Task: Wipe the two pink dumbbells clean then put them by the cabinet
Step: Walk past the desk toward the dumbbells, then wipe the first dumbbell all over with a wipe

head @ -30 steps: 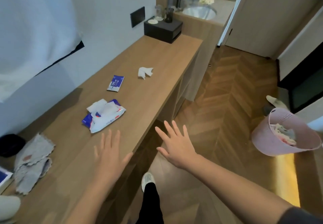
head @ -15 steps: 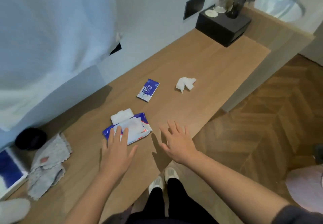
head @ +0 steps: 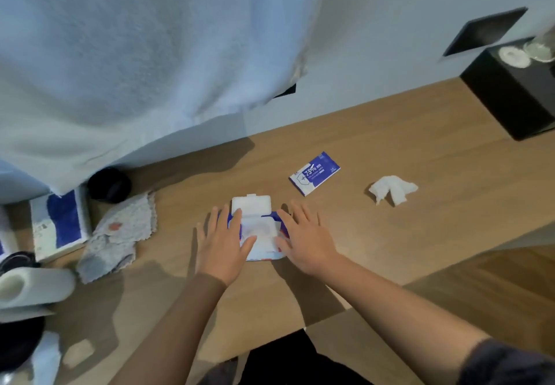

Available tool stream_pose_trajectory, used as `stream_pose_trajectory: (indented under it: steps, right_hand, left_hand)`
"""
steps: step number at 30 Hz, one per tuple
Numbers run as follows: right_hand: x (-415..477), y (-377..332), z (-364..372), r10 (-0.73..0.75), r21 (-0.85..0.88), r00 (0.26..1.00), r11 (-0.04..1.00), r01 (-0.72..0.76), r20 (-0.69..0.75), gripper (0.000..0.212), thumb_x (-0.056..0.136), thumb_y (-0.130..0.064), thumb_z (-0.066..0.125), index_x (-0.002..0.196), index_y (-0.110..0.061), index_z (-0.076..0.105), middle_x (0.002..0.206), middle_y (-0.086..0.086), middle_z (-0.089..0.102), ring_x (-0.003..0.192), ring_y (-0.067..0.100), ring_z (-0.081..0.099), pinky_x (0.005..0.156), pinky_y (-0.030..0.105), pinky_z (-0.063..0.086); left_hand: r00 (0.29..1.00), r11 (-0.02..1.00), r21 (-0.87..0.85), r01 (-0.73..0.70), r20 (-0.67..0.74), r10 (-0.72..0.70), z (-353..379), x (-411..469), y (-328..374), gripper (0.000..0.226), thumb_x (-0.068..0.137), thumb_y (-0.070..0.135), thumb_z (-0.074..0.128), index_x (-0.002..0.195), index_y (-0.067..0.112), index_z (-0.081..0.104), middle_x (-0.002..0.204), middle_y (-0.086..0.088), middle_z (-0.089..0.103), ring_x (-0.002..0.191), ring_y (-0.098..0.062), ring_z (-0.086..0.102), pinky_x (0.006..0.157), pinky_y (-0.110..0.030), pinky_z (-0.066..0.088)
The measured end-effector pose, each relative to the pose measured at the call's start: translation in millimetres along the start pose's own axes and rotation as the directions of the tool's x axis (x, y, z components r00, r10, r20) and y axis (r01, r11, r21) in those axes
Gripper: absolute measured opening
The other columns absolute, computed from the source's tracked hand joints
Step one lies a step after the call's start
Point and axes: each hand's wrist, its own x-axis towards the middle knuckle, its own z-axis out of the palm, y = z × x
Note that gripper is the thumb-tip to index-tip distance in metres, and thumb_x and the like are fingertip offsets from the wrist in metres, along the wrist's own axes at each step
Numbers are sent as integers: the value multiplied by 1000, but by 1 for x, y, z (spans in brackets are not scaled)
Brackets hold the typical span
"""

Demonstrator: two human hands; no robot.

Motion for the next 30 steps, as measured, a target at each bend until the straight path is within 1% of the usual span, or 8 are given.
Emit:
stream_pose_trajectory:
  steps: [6,11,15,18,20,23,27,30]
  right_hand:
    - [16,-5,4,-22,24,999,999,23,-48,50,99,-39,47,143,-16,45,151,1,40,137,20,35,108,34,27]
    - [22,-8,3,-32,72,990,996,43,-141,31,98,-32,53,124,-15,60,138,2,51,125,20,45,103,30,32]
    - [19,-8,3,-54,126,988,989,72,-144,20,98,-25,56,114,-16,64,127,1,55,116,21,48,98,29,34]
    - [14,-9,-3,0,313,991,949,42,-134,2,94,-19,62,96,-19,63,108,0,62,100,18,54,83,28,43]
    - [9,-8,-9,94,570,994,820,-46,-55,15,92,-13,63,84,-24,56,94,-2,64,86,16,59,70,28,49]
    - [1,-7,-20,184,839,983,530,-123,29,24,88,-2,62,78,-21,52,78,-2,58,72,14,53,61,24,45]
    - [-11,-7,-27,172,955,960,166,-247,219,20,87,-3,71,98,-17,63,91,4,69,80,14,67,66,23,54]
    - [-18,-8,-19,183,932,922,58,-357,341,22,87,1,71,106,-9,65,105,12,71,89,21,68,80,31,58]
  left_hand:
    - [998,1000,23,5,-57,-4,1,15,2,40,101,44,45,136,27,51,153,3,36,146,-18,23,119,-42,11]
    - [987,999,-19,-26,-158,23,2,19,3,22,95,29,61,112,19,68,126,2,60,124,-22,48,115,-43,18]
    - [965,993,-95,-69,-260,42,2,16,10,5,82,8,73,86,12,72,100,-4,67,101,-31,59,102,-43,30]
    - [950,976,-199,-89,-311,23,-4,11,12,14,79,4,72,75,15,65,89,0,66,91,-26,59,90,-33,32]
    - [964,921,-382,-80,-264,-26,-9,6,11,14,84,8,67,78,20,60,86,6,66,84,-18,60,76,-24,39]
    - [986,714,-699,39,-91,-143,-17,-2,15,19,89,12,62,79,25,54,80,11,62,80,-5,59,60,-10,38]
    - [977,518,-844,137,28,-213,-20,-13,24,17,92,10,58,85,26,58,74,8,61,69,-1,56,53,-8,38]
    - [969,365,-914,178,98,-226,-14,-22,29,18,93,7,58,98,24,65,91,2,70,81,-8,63,59,-9,45]
